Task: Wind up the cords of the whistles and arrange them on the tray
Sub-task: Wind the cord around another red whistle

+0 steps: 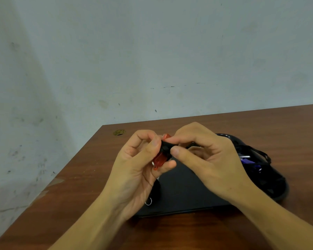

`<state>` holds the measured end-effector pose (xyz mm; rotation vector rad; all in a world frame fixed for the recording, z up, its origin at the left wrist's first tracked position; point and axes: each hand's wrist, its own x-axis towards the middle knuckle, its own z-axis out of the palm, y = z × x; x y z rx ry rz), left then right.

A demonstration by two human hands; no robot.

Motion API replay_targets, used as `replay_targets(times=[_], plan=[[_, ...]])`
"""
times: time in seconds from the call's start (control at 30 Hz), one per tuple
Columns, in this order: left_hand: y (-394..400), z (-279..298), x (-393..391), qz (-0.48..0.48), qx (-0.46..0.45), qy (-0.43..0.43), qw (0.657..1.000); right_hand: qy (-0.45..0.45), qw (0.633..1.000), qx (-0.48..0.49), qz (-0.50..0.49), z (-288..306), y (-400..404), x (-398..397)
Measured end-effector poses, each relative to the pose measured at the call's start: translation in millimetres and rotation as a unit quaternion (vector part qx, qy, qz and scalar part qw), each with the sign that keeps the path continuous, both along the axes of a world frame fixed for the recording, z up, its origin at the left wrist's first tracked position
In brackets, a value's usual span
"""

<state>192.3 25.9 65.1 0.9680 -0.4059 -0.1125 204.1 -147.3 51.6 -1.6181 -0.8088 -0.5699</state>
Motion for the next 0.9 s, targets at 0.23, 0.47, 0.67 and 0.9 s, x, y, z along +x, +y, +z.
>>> replay_targets(times=[0.23,0.47,0.67,0.9], plan=[[-20.3,-6.1,-9.1,0.158,0.130,-0.080,0.976,-0.031,0.993,-0.035,-0.104,0.1,10.4,-0.7],[-25.2,-5.2,-6.5,0.181,0.122,-0.007,0.976,-0.008,0.994,-0.024,-0.105,-0.3,19.7,-4.1],[-17.8,1.4,-5.3,0.085,-0.003,0.085,0.993,0.129,0.988,0.067,-0.048,-4.8,21.8,-4.9],[-23.3,-0.3,-8.1,0.120,0.083,0.061,0.987,0.090,0.989,0.077,-0.092,-4.4,31.5,-6.6]])
